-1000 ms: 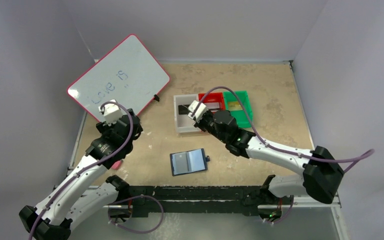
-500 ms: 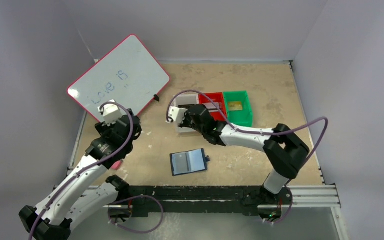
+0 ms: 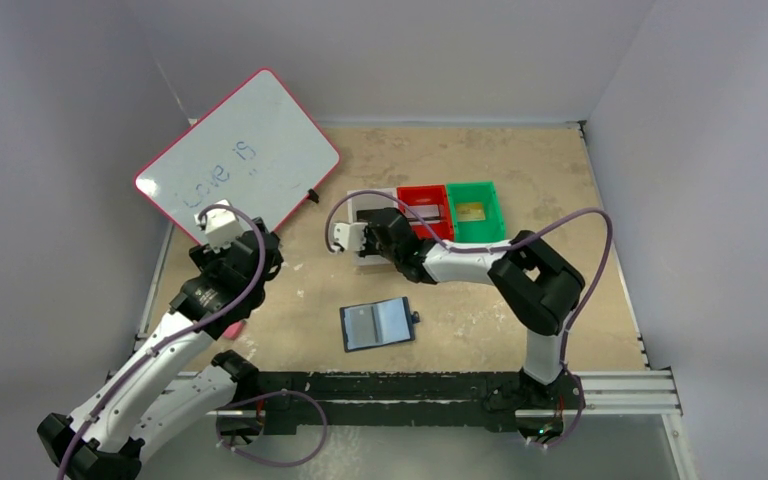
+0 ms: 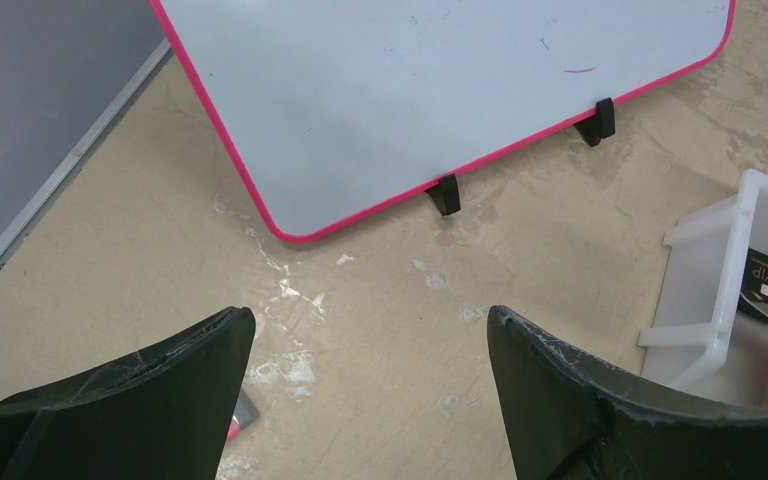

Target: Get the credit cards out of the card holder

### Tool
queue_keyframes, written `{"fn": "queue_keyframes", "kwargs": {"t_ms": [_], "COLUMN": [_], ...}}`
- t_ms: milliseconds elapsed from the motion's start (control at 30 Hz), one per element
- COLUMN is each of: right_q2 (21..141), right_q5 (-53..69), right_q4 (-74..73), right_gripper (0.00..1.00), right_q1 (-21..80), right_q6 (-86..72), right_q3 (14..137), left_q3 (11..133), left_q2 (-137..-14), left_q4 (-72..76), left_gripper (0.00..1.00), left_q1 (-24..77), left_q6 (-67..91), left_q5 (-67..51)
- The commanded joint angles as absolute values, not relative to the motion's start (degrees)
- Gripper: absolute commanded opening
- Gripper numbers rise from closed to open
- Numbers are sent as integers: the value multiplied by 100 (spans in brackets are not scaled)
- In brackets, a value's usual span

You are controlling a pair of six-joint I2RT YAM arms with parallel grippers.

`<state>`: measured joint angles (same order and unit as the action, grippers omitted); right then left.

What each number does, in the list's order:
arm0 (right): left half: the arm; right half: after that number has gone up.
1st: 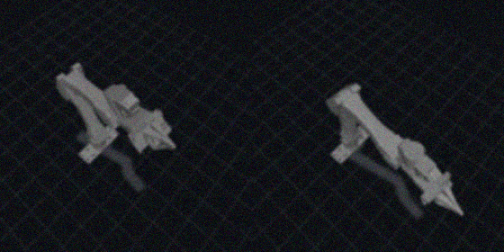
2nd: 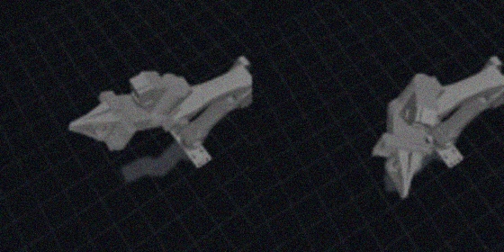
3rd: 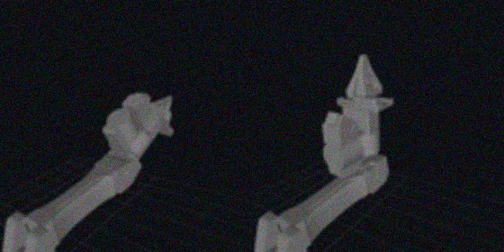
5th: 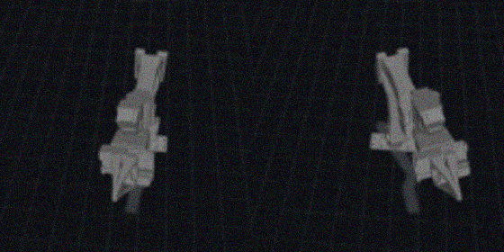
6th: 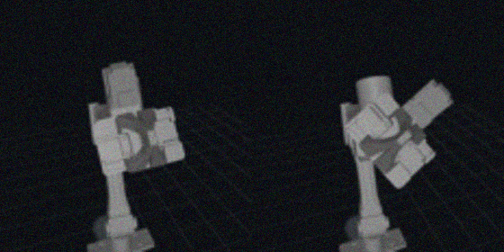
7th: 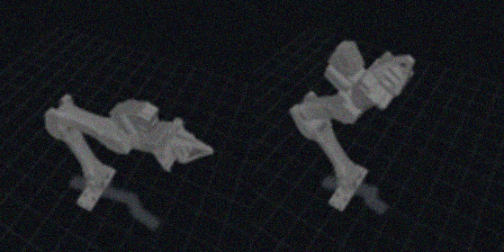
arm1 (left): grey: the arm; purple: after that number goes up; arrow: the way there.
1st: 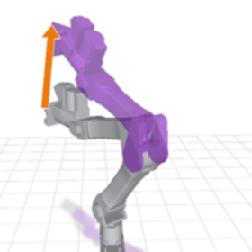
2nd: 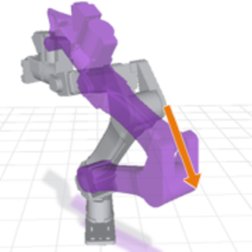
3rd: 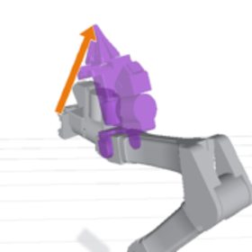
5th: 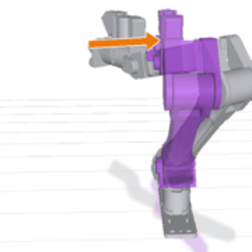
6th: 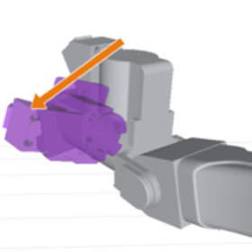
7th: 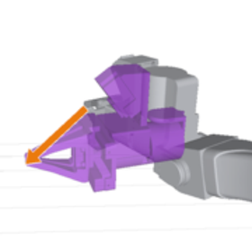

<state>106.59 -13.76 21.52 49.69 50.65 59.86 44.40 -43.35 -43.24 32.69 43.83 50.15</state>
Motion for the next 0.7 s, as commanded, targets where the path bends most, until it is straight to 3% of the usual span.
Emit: {"fn": "queue_keyframes", "kwargs": {"t_ms": [0, 433, 600, 667], "right_q2": [10703, 11268, 11276, 11275], "right_q5": [-1094, -666, -512, -482], "right_q4": [2500, 2027, 1888, 1709], "right_gripper": [0, 6, 22, 24], "right_q1": [4747, 4476, 4394, 4386], "right_q6": [5490, 6033, 6088, 6078], "right_q3": [6337, 6884, 6918, 6979], "left_q3": [4567, 4596, 4597, 4596], "left_q2": [-4349, -4493, -4542, -4557], "left_q4": [-4293, -4304, -4289, -4275], "left_gripper": [87, 86, 86, 86], "left_q1": [3243, 3210, 3182, 3165], "left_q6": [4315, 4258, 4224, 4212], "left_q5": [5074, 5001, 4967, 4943]}}
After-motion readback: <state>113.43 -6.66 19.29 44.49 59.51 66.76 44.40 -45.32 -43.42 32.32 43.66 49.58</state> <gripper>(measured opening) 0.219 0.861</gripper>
